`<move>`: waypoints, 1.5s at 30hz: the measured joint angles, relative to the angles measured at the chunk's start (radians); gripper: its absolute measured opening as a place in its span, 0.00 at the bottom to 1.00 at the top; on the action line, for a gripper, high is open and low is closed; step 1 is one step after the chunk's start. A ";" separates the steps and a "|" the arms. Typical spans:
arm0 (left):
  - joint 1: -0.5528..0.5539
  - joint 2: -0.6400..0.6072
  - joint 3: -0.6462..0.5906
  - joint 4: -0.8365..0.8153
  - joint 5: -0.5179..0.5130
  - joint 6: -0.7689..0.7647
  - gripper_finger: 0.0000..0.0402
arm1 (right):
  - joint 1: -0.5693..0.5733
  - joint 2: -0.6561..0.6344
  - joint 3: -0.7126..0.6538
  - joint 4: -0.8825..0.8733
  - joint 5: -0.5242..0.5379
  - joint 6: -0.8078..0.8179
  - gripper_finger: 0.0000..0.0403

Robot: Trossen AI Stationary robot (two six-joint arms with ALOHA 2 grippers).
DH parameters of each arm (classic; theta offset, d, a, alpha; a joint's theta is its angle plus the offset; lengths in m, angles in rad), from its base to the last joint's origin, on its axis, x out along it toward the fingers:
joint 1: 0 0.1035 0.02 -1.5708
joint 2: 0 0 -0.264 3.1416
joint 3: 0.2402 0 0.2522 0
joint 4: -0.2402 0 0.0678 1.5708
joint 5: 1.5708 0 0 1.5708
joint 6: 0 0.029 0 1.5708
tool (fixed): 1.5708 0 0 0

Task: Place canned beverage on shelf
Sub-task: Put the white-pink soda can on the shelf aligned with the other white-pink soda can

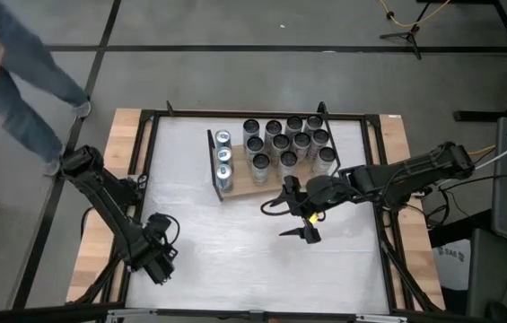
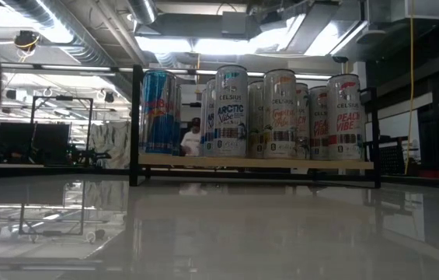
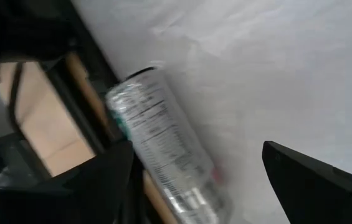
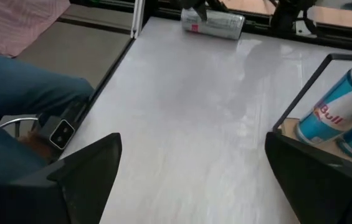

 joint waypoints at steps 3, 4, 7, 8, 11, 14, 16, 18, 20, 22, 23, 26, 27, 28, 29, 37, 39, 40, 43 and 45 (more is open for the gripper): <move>-0.025 0.000 0.000 -0.043 0.007 -0.042 0.87 | 0.000 0.007 0.000 -0.006 0.001 0.000 0.97; -0.033 0.000 0.000 -0.060 0.010 -0.054 0.87 | 0.000 0.012 0.000 -0.001 0.001 0.000 0.97; -0.048 0.000 -0.001 -0.086 0.010 -0.086 0.87 | 0.000 0.020 0.000 -0.005 0.000 0.000 0.97; -0.052 0.000 -0.005 -0.082 0.009 -0.093 0.87 | 0.000 0.024 0.000 -0.002 0.000 0.000 0.97; -0.060 0.000 -0.040 -0.064 0.013 -0.094 0.87 | 0.000 0.028 0.000 -0.004 0.000 0.000 0.97; -0.061 0.001 -0.090 -0.045 0.051 -0.094 0.87 | -0.001 0.036 0.000 -0.001 0.000 0.000 0.97; -0.061 0.000 -0.113 -0.043 0.066 -0.098 0.87 | -0.001 0.037 0.000 -0.004 0.000 0.001 0.97; -0.060 0.000 -0.133 -0.023 0.065 -0.118 0.87 | -0.001 0.037 0.000 -0.003 0.000 0.001 0.97; -0.060 -0.002 -0.152 0.010 0.063 -0.119 0.87 | -0.001 0.037 0.000 -0.003 0.000 0.001 0.97; -0.060 -0.002 -0.173 0.052 0.064 -0.120 0.87 | -0.001 0.037 0.000 -0.003 0.000 0.001 0.97; -0.060 -0.002 -0.185 0.078 0.064 -0.120 0.87 | -0.001 0.037 0.000 -0.003 0.000 0.001 0.97; -0.060 -0.002 -0.232 0.154 0.067 -0.119 0.87 | -0.001 0.037 0.000 -0.003 0.000 0.001 0.97; -0.060 -0.002 -0.247 0.177 0.070 -0.119 0.87 | -0.001 0.037 0.000 -0.003 0.000 0.000 0.97; -0.060 -0.002 -0.260 0.197 0.073 -0.119 0.87 | -0.001 0.037 0.000 -0.003 0.000 0.000 0.97; -0.060 -0.002 -0.273 0.213 0.078 -0.119 0.87 | -0.001 0.037 0.000 -0.003 0.000 0.000 0.97; -0.061 -0.002 -0.305 0.347 0.073 -0.117 0.87 | -0.001 0.037 0.000 -0.002 0.000 0.000 0.97; -0.061 -0.002 -0.305 0.396 0.050 -0.113 0.87 | -0.001 0.037 0.000 -0.002 0.000 0.000 0.97; -0.061 -0.002 -0.305 0.421 0.039 -0.111 0.87 | -0.001 0.037 0.000 -0.002 0.000 0.000 0.97; -0.061 -0.002 -0.305 0.483 0.003 -0.095 0.87 | -0.001 0.037 0.000 -0.002 0.000 0.000 0.97; -0.060 -0.002 -0.305 0.515 -0.017 -0.078 0.87 | -0.001 0.037 0.000 -0.002 0.000 0.000 0.97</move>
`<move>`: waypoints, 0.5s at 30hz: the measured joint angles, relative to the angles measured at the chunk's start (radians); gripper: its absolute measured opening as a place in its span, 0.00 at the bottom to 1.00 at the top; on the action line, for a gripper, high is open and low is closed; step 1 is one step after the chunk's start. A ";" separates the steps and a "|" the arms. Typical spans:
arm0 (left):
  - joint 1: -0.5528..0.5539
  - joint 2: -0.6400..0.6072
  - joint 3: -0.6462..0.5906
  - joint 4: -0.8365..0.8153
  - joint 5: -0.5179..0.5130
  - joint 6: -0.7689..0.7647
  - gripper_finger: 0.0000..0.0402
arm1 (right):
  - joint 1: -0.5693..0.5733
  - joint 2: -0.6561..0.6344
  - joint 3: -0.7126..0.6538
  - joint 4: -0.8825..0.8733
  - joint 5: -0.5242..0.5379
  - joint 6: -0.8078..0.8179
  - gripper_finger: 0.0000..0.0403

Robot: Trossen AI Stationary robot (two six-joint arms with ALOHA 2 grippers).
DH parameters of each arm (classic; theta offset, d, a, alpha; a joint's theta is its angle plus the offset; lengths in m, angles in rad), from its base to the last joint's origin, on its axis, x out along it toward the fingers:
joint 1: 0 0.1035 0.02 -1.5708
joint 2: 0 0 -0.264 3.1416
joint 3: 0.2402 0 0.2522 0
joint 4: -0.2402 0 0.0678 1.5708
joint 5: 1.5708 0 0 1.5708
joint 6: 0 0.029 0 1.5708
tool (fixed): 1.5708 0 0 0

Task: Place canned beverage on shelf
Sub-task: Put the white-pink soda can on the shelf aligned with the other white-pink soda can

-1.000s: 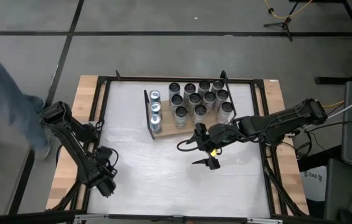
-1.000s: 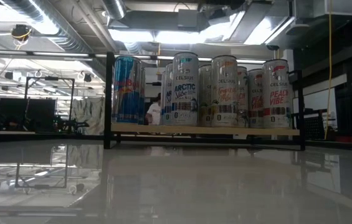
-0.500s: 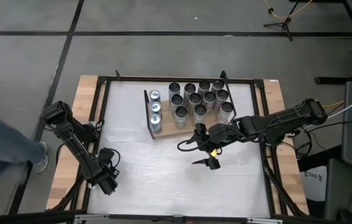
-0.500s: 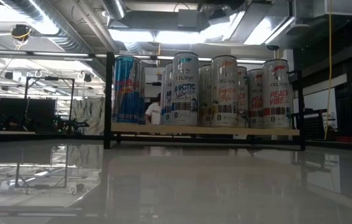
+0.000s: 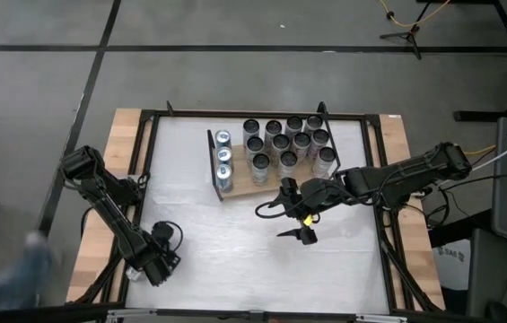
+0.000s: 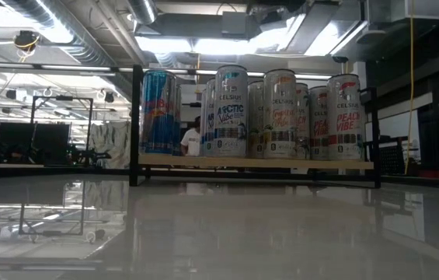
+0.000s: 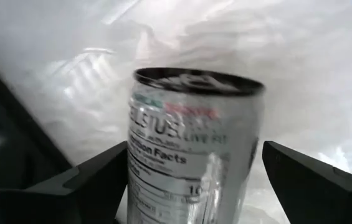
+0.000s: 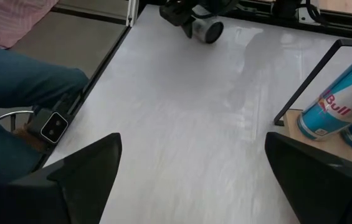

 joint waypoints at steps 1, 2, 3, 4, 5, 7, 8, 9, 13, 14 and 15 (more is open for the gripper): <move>0.001 0.000 0.000 0.013 -0.005 0.011 0.87 | 0.000 0.000 0.000 0.000 0.000 0.000 0.97; 0.002 0.000 0.000 0.025 -0.011 0.018 0.87 | 0.000 0.000 0.000 0.000 0.000 0.000 0.97; 0.004 0.000 0.000 0.033 -0.016 0.023 0.87 | 0.000 0.000 0.000 0.000 0.000 0.000 0.97; 0.006 0.000 0.000 0.039 -0.022 0.028 0.87 | 0.000 0.000 0.000 0.000 0.000 0.000 0.97; 0.007 0.000 0.000 0.044 -0.031 0.037 0.87 | 0.000 0.000 0.000 0.000 0.000 0.000 0.97; 0.013 0.000 0.000 0.055 -0.048 0.046 0.87 | 0.000 0.000 0.000 0.000 0.000 0.000 0.97; 0.016 0.000 0.000 0.059 -0.059 0.047 0.87 | 0.000 0.000 0.000 0.000 0.000 0.000 0.97; 0.020 0.000 0.000 0.063 -0.065 0.051 0.87 | 0.000 0.000 0.000 0.000 0.000 0.000 0.97; 0.031 0.000 0.000 0.071 -0.071 0.103 0.82 | 0.000 0.000 0.000 0.000 0.000 0.000 0.97; 0.033 0.000 0.000 0.070 -0.071 0.109 0.81 | 0.000 0.000 0.000 0.000 0.000 0.001 0.97; 0.034 0.000 0.000 0.070 -0.071 0.119 0.79 | 0.000 0.000 0.000 0.000 0.000 0.001 0.97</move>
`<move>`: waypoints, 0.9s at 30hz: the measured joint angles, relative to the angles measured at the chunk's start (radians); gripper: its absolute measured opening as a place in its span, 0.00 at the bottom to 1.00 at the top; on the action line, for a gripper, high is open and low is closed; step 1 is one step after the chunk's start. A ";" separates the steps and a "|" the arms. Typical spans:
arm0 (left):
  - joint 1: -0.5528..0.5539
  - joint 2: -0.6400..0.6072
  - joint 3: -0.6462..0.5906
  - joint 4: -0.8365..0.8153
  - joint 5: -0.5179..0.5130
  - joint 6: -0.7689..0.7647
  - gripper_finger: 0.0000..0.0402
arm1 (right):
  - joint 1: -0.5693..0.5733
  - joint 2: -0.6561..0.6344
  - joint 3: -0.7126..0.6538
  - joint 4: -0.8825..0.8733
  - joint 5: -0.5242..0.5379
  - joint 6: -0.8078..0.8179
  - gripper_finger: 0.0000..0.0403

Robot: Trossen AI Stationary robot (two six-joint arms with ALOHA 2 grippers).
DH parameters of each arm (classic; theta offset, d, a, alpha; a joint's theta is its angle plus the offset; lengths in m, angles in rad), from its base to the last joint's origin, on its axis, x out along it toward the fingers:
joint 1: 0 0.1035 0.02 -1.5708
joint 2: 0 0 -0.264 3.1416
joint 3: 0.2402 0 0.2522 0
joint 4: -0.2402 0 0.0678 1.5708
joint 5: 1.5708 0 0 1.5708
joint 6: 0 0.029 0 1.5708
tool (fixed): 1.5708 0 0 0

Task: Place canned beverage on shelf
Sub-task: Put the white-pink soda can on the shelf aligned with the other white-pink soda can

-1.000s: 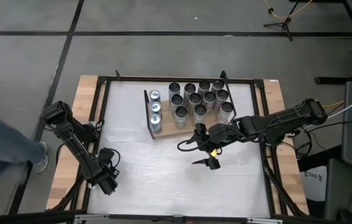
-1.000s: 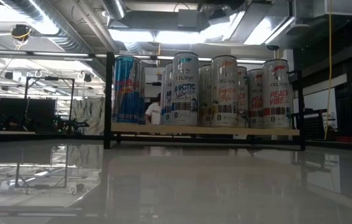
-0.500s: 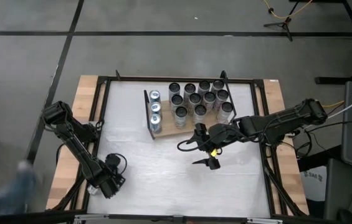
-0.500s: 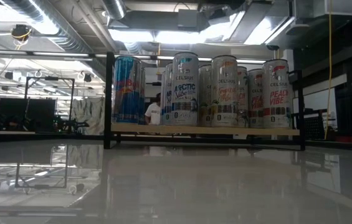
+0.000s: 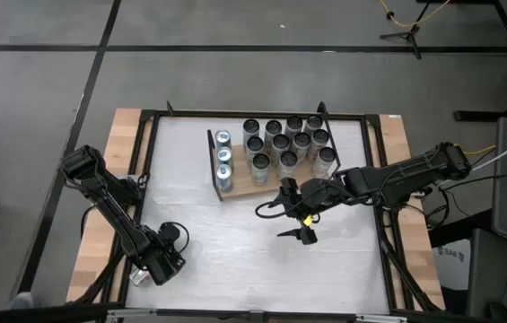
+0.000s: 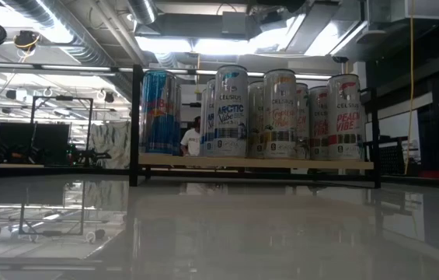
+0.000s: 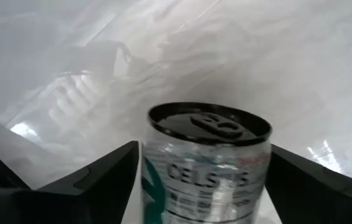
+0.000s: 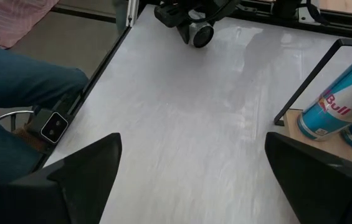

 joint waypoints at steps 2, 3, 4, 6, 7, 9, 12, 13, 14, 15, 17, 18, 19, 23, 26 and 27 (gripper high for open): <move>0.004 0.000 0.000 0.000 0.000 0.007 0.75 | 0.000 0.000 0.000 0.000 0.000 0.000 0.97; 0.006 0.000 0.000 0.000 0.000 0.007 0.73 | 0.000 0.000 0.000 0.000 0.000 0.000 0.97; 0.006 0.000 0.000 0.000 0.000 0.008 0.72 | 0.000 0.000 0.000 0.000 0.000 0.000 0.97; 0.007 -0.001 0.000 -0.001 -0.007 0.009 0.68 | 0.000 0.000 0.000 0.000 0.000 0.000 0.97; 0.008 -0.001 0.000 0.001 -0.016 0.009 0.66 | 0.000 0.000 0.000 0.000 0.000 0.000 0.97; 0.008 -0.001 0.000 0.019 -0.050 0.009 0.62 | 0.000 0.000 0.000 0.000 0.000 0.000 0.97; 0.014 -0.001 0.000 0.066 -0.125 0.009 0.59 | 0.000 0.000 0.000 0.000 0.000 0.003 0.97; 0.017 -0.001 0.000 0.081 -0.153 0.009 0.58 | 0.000 0.000 0.000 0.000 0.000 0.003 0.97; 0.024 -0.001 0.000 0.095 -0.179 0.014 0.58 | 0.000 0.000 0.000 0.000 0.000 0.003 0.97; 0.031 -0.001 0.000 0.111 -0.203 0.032 0.58 | 0.000 0.000 0.000 0.000 0.000 0.003 0.97; 0.049 -0.001 0.000 0.149 -0.244 0.080 0.58 | 0.000 0.000 0.000 0.000 0.000 0.003 0.97; 0.060 -0.001 0.000 0.171 -0.263 0.106 0.59 | 0.000 0.000 0.000 0.000 0.000 0.003 0.97; 0.073 -0.001 0.000 0.197 -0.282 0.137 0.59 | 0.000 0.000 0.000 0.000 0.000 0.003 0.97; 0.131 -0.001 0.000 0.330 -0.365 0.298 0.59 | 0.000 0.000 0.000 0.000 0.000 0.003 0.97; 0.183 -0.001 0.000 0.456 -0.436 0.468 0.59 | 0.000 0.000 0.000 0.000 0.000 0.002 0.97; 0.203 -0.001 0.000 0.502 -0.456 0.535 0.59 | 0.000 0.000 0.000 0.000 0.000 0.002 0.97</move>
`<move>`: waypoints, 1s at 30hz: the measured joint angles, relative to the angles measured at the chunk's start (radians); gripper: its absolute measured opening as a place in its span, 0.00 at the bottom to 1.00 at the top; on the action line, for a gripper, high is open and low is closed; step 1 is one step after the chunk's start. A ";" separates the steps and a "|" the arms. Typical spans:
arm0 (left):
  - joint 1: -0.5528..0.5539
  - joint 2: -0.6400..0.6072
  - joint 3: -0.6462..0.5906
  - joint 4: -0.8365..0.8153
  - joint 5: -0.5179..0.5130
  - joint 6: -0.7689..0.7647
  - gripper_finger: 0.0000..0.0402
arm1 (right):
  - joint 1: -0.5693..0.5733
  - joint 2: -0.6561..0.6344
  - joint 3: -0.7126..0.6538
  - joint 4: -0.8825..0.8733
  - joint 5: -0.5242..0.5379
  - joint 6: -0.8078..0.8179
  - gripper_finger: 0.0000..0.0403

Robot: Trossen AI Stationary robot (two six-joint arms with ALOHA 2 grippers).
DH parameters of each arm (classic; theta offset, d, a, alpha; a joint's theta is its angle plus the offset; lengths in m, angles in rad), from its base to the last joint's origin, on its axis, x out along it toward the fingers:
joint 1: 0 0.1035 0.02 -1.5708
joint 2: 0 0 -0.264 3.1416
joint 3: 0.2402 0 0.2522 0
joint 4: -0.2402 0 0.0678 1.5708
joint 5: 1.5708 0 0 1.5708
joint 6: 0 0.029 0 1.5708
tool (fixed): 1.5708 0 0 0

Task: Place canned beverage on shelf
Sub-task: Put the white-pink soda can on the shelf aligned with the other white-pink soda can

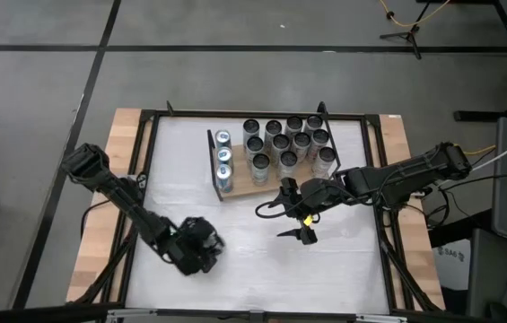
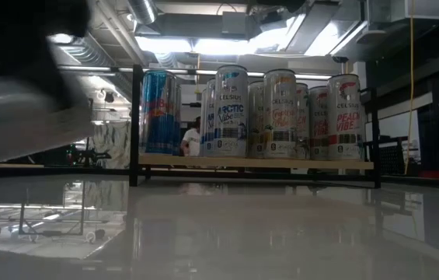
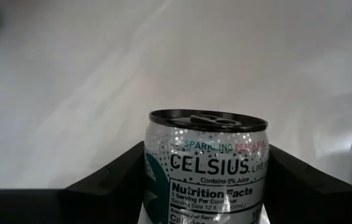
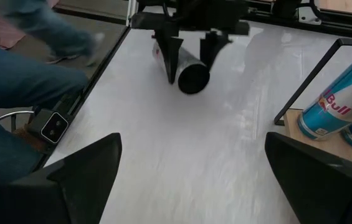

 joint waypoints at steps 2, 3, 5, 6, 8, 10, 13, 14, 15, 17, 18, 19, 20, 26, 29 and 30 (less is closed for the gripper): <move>0.042 0.000 0.000 0.098 -0.027 0.151 0.59 | 0.000 0.000 0.000 0.000 0.000 0.000 0.97; 0.064 0.000 0.000 0.150 -0.031 0.229 0.59 | 0.000 0.000 0.000 0.000 0.000 0.000 0.97; 0.108 0.002 0.000 0.258 -0.029 0.377 0.59 | 0.000 0.000 0.000 0.000 0.000 0.008 0.97; 0.130 0.002 0.000 0.313 -0.023 0.446 0.59 | 0.000 0.000 0.000 0.000 0.000 0.022 0.97; 0.170 0.002 0.000 0.424 0.006 0.586 0.59 | 0.000 0.000 0.000 0.002 0.000 0.032 0.97; 0.210 0.002 0.000 0.529 0.072 0.714 0.59 | 0.000 0.000 0.000 0.002 0.000 0.035 0.97; 0.269 0.002 0.000 0.654 0.203 0.845 0.59 | 0.000 0.000 0.000 0.002 0.000 0.034 0.97; 0.287 0.002 0.000 0.681 0.244 0.875 0.59 | 0.000 0.000 0.000 0.002 0.000 0.034 0.97; 0.304 0.002 0.000 0.701 0.279 0.905 0.59 | 0.000 0.000 0.000 0.002 0.000 0.034 0.97; 0.335 0.002 0.000 0.727 0.326 0.961 0.59 | 0.000 0.000 0.000 0.002 0.000 0.033 0.97; 0.349 0.002 0.000 0.739 0.342 0.988 0.59 | 0.000 0.000 0.000 0.002 0.000 0.033 0.97; 0.363 0.002 0.000 0.753 0.354 1.013 0.59 | 0.000 0.000 0.000 0.002 0.000 0.033 0.97; 0.376 0.002 0.000 0.767 0.365 1.039 0.59 | 0.000 0.000 0.000 0.002 0.000 0.033 0.97; 0.443 0.049 0.000 0.908 0.478 1.121 0.59 | 0.002 0.000 -0.001 0.032 0.000 0.025 0.97; 0.468 0.082 0.000 0.948 0.536 1.120 0.59 | 0.014 -0.001 -0.001 0.072 0.007 0.021 0.97; 0.474 0.095 0.000 0.971 0.542 1.120 0.59 | 0.020 -0.001 -0.001 0.080 0.014 0.016 0.97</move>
